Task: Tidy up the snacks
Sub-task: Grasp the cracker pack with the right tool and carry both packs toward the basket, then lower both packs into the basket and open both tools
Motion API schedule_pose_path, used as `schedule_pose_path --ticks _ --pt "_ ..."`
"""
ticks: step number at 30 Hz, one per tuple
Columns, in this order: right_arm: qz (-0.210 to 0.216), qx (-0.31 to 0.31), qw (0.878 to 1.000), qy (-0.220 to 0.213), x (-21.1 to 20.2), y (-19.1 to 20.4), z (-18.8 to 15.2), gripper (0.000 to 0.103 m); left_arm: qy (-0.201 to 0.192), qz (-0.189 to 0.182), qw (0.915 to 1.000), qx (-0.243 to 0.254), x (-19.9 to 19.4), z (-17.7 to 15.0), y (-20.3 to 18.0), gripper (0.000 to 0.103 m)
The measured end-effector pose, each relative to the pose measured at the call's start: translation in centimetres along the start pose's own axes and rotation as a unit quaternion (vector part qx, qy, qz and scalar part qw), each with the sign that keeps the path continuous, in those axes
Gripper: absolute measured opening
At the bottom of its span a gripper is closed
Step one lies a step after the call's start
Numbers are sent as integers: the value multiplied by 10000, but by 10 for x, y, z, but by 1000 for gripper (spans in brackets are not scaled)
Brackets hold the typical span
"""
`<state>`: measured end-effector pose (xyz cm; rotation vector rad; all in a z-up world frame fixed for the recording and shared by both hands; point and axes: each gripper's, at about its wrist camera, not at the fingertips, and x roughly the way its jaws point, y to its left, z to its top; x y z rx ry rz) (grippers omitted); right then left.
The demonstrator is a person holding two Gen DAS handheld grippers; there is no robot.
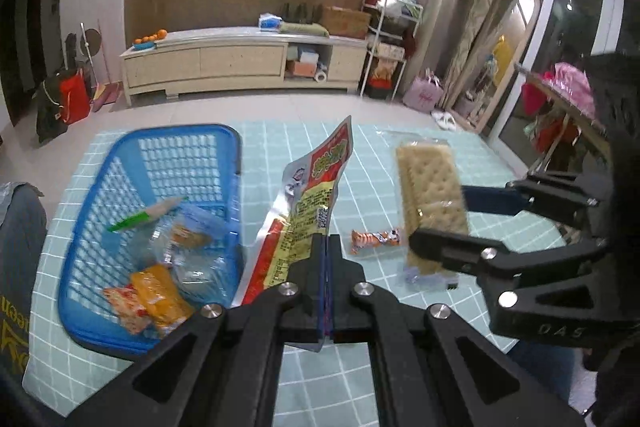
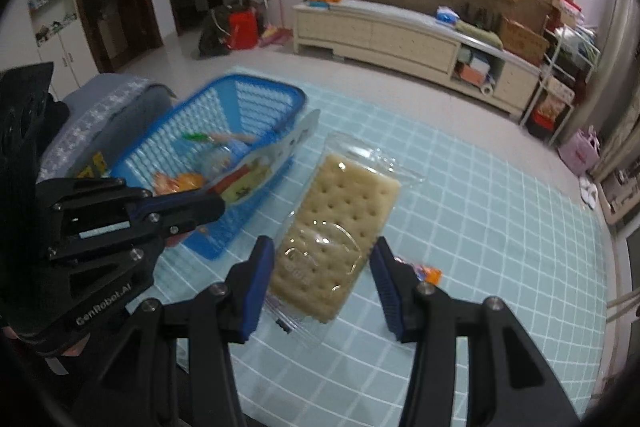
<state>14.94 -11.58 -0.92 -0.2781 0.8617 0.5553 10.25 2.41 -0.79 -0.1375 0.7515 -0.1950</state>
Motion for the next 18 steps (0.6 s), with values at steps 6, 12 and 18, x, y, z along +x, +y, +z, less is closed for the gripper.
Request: schedule_pose_path --ticks 6,12,18 --pt "255 -104 9994 -205 0 33 18 54 -178 230 9995 -78 -28 9 31 0" --pt "649 -66 9977 -205 14 62 35 54 -296 506 9980 -233 -51 5 63 0" --pt "836 -169 9963 -90 35 88 46 54 -302 684 9967 -323 -62 -5 86 0"
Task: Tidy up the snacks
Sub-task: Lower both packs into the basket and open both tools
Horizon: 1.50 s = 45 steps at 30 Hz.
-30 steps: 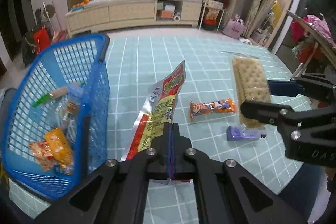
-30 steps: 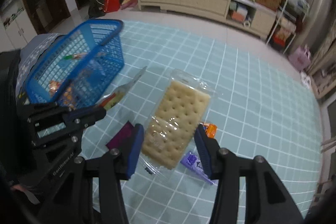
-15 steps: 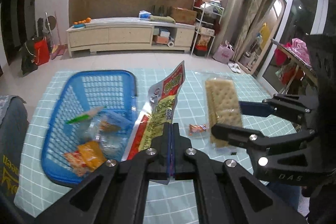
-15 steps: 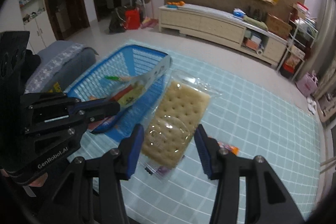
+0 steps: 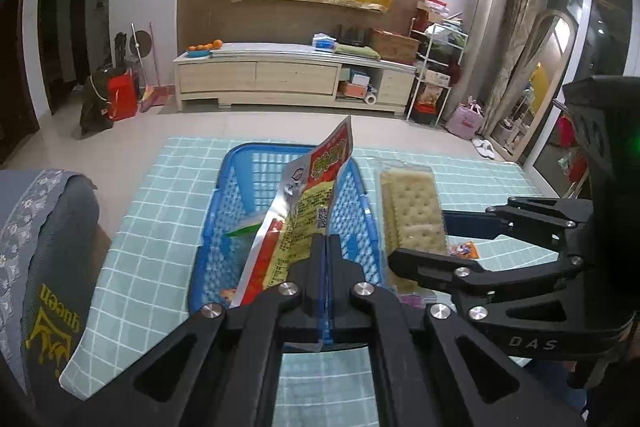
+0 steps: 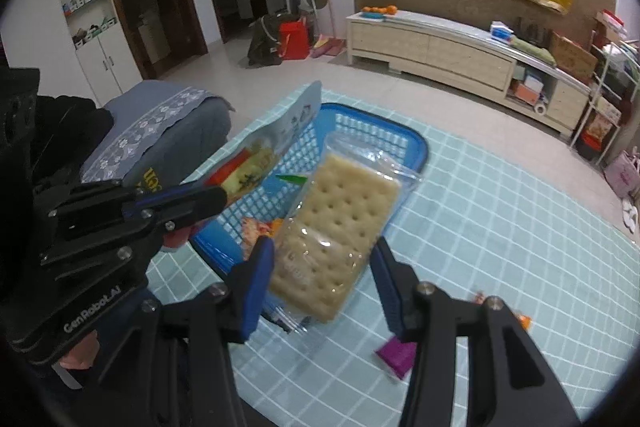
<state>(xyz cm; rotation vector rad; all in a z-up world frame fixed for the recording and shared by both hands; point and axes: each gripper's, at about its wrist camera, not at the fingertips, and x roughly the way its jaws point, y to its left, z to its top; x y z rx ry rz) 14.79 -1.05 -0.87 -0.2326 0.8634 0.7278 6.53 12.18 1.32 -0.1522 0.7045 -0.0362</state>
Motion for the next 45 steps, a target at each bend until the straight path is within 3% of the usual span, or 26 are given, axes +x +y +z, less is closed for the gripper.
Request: schedule_pose_path --ticks 15,18,20,25,45 --pt "-137 -84 9983 557 61 7 -4 55 226 95 9993 -296 20 -15 29 0" --pt "-283 -34 9983 499 65 4 -2 67 236 105 9992 -289 19 -16 30 0" --pt "-398 20 9985 365 64 1 -1 92 268 126 9993 -242 19 -17 29 0" --pt "-349 328 9986 204 48 -15 -4 99 328 141 9992 -154 21 -20 25 0" --pt "-594 994 9932 78 21 -63 -23 103 664 -128 9976 130 68 -12 -11 0"
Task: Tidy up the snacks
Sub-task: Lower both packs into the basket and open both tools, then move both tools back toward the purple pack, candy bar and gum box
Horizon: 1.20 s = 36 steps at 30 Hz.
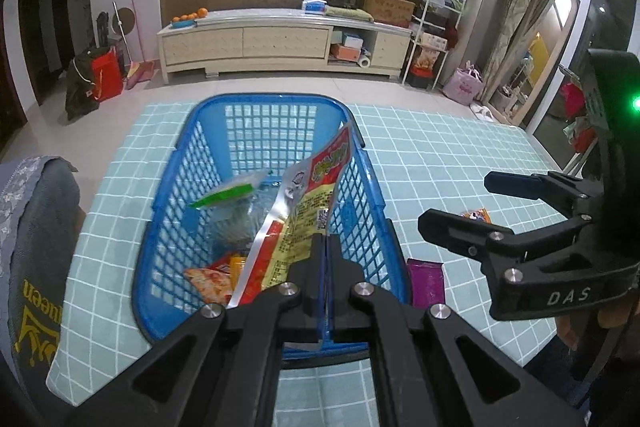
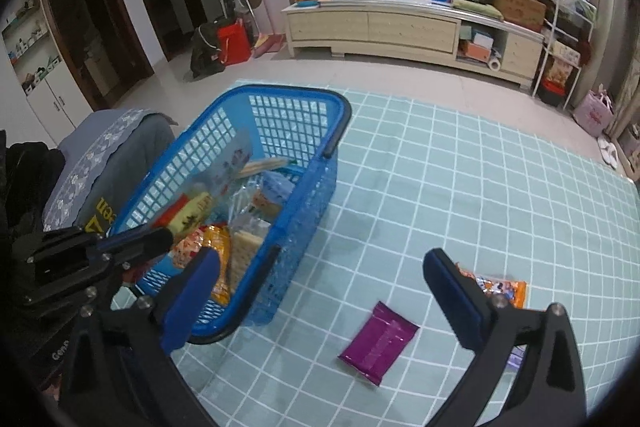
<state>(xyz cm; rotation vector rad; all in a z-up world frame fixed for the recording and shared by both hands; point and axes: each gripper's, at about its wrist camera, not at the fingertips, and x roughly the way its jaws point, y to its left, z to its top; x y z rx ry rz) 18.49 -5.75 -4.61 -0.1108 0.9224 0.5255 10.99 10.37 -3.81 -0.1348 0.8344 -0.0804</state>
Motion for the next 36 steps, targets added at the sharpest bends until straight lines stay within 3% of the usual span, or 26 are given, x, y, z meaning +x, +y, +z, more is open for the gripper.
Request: schedule_pose_path --ticks 6,7,9,10,16,22,36 --pt "-15 103 9999 110 6 -10 -5 103 176 16 9998 13 17 1 0 3" --pt "-18 133 9998 118 6 -12 -6 103 205 11 9998 -32 18 0 2 8" --pt "-35 159 9998 130 5 -16 -7 103 312 -155 9993 -159 21 -1 5 46" --pt "-39 176 9997 133 4 -18 -9 103 334 -196 9991 -176 20 -3 5 48" --pt "65 384 9991 148 -8 -28 -17 103 176 -115 9996 165 6 -10 -8 54" --pt "97 503 9987 8 -35 -42 -28 103 -78 -91 9984 556 -15 -15 -32 73" --pt "-151 710 9970 -284 -84 -81 -67 103 -13 -356 9956 866 -16 -33 -87 78"
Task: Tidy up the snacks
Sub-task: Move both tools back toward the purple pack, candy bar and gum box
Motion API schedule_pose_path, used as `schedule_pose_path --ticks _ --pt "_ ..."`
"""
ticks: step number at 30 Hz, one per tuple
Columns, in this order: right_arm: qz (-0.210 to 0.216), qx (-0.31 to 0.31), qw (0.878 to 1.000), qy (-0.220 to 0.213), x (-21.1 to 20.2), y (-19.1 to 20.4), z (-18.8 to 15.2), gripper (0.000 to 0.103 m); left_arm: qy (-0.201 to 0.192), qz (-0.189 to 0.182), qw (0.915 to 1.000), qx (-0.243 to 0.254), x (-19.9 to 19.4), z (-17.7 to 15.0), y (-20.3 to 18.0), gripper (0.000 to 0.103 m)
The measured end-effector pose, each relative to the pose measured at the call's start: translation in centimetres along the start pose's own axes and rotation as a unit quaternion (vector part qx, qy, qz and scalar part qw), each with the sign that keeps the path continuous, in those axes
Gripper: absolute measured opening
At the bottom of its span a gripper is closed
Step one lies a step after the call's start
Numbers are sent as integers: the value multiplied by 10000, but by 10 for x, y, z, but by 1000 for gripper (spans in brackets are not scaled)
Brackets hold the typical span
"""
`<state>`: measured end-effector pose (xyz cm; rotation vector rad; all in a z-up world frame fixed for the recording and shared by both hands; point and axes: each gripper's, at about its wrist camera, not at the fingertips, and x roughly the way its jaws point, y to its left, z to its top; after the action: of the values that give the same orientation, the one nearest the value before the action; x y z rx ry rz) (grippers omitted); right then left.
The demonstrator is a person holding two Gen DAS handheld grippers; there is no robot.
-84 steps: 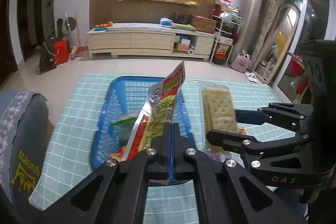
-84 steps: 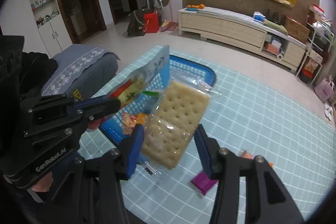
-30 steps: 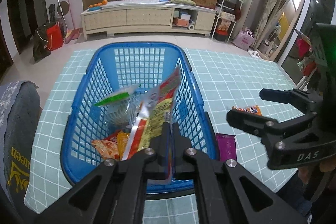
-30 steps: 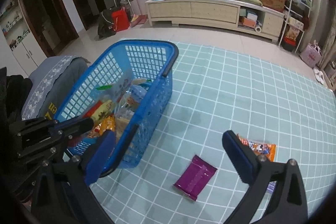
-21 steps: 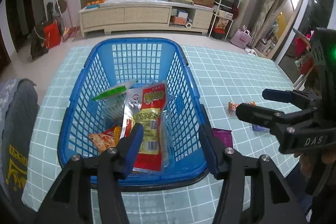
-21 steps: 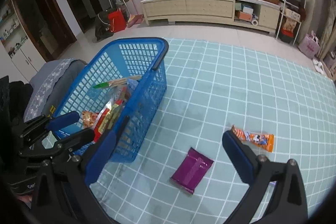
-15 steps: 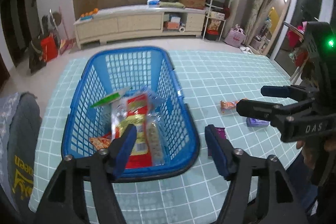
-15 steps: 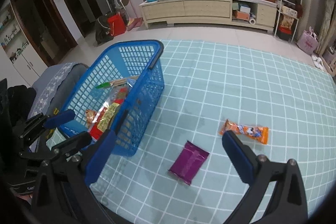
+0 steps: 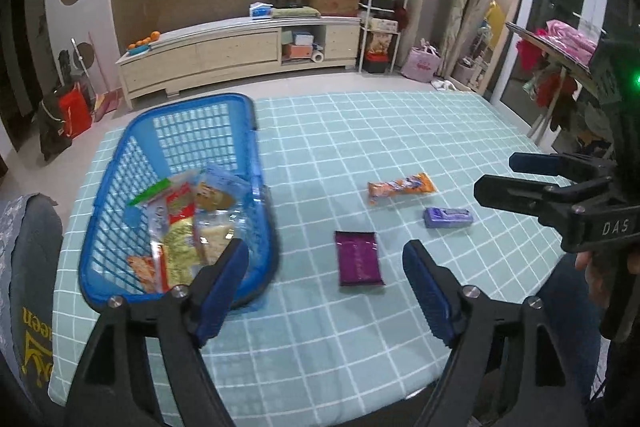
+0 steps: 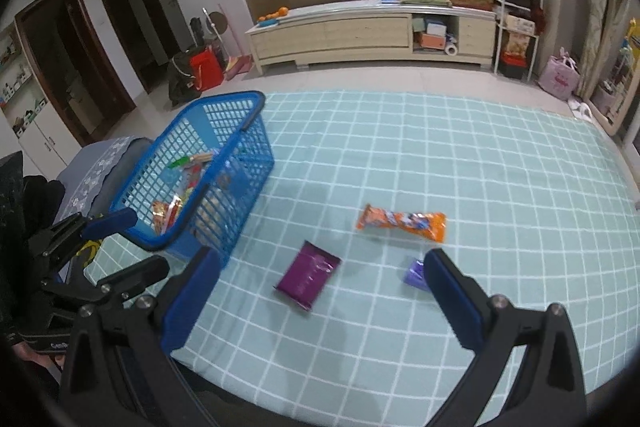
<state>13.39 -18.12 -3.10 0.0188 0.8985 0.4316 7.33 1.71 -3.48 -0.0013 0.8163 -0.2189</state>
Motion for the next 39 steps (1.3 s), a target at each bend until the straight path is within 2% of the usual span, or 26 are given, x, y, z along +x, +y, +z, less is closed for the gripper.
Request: schedule_pose_path --ticks 7,11,14,17,21,25,30,34,39 --pt "-147 103 9998 44 -5 -25 -28 103 144 -168 9996 192 13 -12 -31 78" --pt "-300 56 9995 49 0 -37 -44 103 292 -150 9990 301 28 -20 -44 78" --pt "-431 3 9991 22 8 -49 -56 103 253 -97 9991 312 40 -29 -52 78" --pt "-453 -4 9988 161 22 -64 -65 103 468 -173 9985 240 62 -36 -60 78" --pt "-446 -179 9988 106 36 -78 -69 103 659 -79 9972 336 86 -41 -69 78" --pt "-367 -317 9986 219 53 -93 -70 103 784 -40 9966 242 107 -40 -66 78" --pt "-157 -467 9977 473 72 -100 -65 103 983 -6 9950 -183 133 -36 -51 78" --pt "-107 -1237 9910 491 86 -97 -56 103 1083 196 9937 -232 149 -31 -41 78" --pt "99 -1564 9860 561 104 -102 -48 103 1277 292 9911 -247 168 -26 -32 78"
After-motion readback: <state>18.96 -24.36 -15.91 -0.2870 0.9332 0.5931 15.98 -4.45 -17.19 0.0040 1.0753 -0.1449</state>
